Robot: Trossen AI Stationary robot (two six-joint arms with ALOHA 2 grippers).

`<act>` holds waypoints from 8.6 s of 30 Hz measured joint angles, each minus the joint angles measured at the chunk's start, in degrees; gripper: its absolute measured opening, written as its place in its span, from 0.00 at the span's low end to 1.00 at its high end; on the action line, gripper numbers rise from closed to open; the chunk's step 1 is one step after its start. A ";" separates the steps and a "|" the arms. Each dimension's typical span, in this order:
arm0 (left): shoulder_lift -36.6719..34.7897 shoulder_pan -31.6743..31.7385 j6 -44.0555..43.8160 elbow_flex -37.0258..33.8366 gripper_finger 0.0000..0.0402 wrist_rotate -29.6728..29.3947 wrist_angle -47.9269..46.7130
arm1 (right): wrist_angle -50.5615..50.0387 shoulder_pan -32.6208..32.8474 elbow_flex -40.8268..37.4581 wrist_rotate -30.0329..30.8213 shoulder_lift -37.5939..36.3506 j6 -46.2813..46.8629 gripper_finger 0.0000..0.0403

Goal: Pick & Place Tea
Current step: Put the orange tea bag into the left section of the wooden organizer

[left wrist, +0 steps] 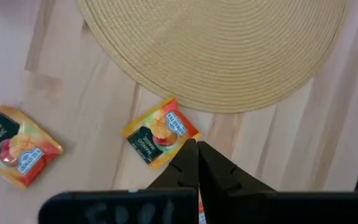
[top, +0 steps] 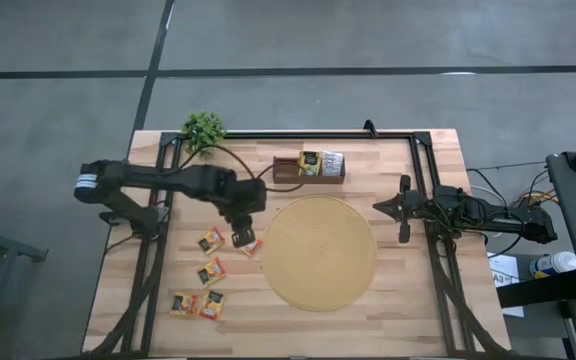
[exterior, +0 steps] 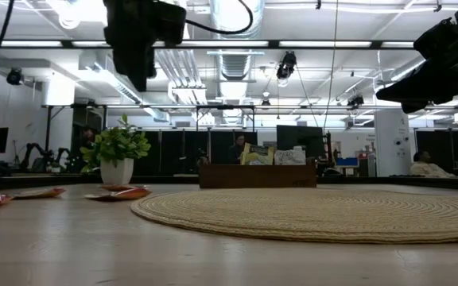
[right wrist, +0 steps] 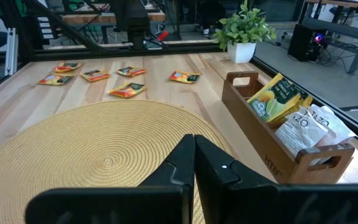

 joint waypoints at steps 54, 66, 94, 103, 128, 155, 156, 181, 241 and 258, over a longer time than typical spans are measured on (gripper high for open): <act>2.25 16.44 -21.85 -26.81 0.62 12.08 27.22 | 0.00 0.01 0.02 -0.02 0.00 0.00 0.02; 2.19 16.40 -24.98 -32.65 0.62 13.26 34.60 | 0.00 0.00 0.02 -0.02 0.00 0.00 0.02; 3.00 11.53 -28.57 -33.98 0.62 15.36 40.17 | 0.00 0.01 0.02 0.00 0.00 0.00 0.02; 10.30 11.06 -29.10 -33.66 0.46 16.27 42.64 | 0.00 -0.01 0.02 0.00 0.00 0.00 0.02; 12.74 10.85 -21.95 -26.03 0.00 15.99 39.16 | 0.00 0.01 0.02 0.00 0.00 0.00 0.02; 4.14 10.75 -6.81 -20.84 0.14 25.27 31.88 | 0.00 -0.01 0.02 0.00 -0.02 0.00 0.02; 4.14 10.62 -6.02 -20.84 0.18 25.69 31.91 | 0.00 -0.01 0.02 0.00 -0.02 0.00 0.02; 4.94 0.23 3.85 -21.05 0.78 5.46 27.97 | 0.01 0.00 0.02 0.00 -0.02 0.00 0.02; 8.12 -2.21 18.78 -19.10 0.00 -25.77 25.73 | 0.02 -0.01 0.02 0.00 0.00 0.00 0.02; 9.03 9.62 35.81 -9.58 0.00 -35.54 29.73 | 0.00 -0.01 0.02 0.00 0.00 0.00 0.02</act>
